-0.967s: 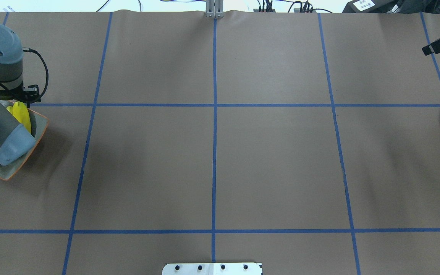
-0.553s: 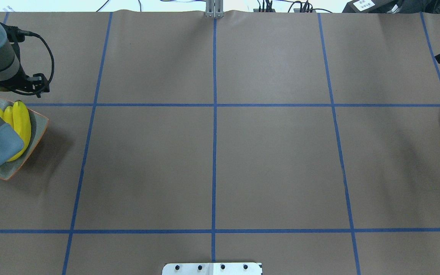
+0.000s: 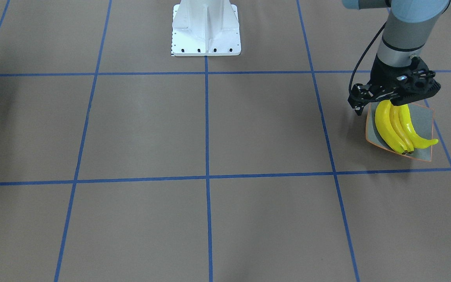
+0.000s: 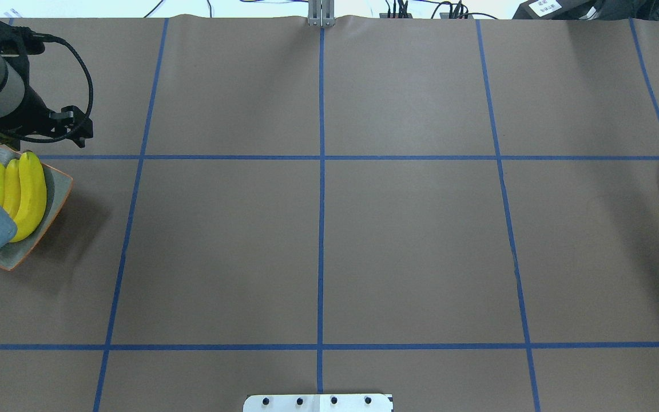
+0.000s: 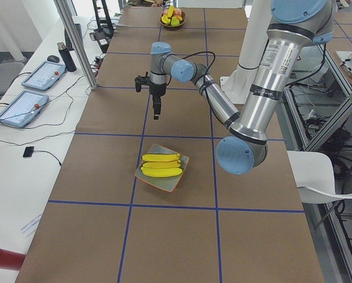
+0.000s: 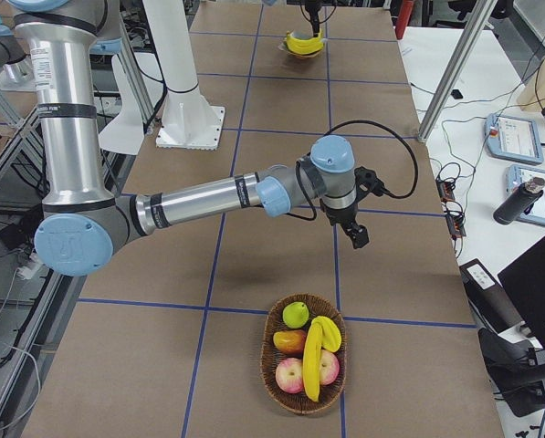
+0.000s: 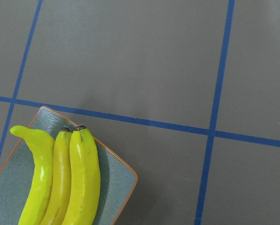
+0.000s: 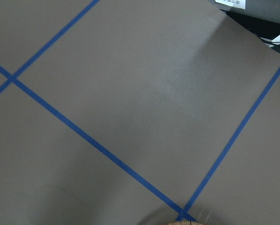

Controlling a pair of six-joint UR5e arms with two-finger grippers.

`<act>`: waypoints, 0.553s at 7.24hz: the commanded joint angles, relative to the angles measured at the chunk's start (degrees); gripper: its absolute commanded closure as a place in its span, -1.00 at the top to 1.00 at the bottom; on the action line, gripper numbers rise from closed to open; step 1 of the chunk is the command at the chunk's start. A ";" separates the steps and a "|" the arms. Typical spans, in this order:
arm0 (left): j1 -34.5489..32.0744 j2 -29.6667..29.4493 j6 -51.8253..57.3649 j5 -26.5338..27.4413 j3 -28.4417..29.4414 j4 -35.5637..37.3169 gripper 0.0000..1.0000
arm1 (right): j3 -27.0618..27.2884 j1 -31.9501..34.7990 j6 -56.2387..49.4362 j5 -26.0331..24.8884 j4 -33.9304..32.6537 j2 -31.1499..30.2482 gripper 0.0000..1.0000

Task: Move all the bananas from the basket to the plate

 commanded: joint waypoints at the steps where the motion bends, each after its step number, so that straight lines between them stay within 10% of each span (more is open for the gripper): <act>1: -0.06 -0.10 -0.30 -0.28 -1.80 -0.05 0.99 | -5.80 2.77 -14.61 -0.18 0.35 -1.25 1.00; 4: -0.06 -0.02 -0.48 -0.29 -2.34 -0.05 0.99 | -20.02 2.78 -18.89 -2.02 17.53 -2.66 1.00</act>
